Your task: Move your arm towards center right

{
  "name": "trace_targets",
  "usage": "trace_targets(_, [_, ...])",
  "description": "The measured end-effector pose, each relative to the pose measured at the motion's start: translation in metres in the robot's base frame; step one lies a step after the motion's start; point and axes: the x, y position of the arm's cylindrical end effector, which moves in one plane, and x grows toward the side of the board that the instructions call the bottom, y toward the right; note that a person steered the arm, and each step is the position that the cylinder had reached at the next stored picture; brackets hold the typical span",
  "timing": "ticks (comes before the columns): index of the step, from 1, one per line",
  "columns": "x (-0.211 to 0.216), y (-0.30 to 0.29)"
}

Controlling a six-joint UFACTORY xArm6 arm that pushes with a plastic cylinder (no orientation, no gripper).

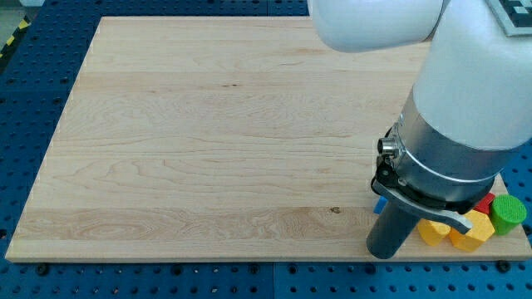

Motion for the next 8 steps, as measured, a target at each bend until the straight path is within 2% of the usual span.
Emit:
trace_targets(5, [0.0, 0.002])
trace_targets(6, [-0.011, -0.022])
trace_targets(7, [-0.046, -0.052])
trace_targets(8, [-0.114, -0.052])
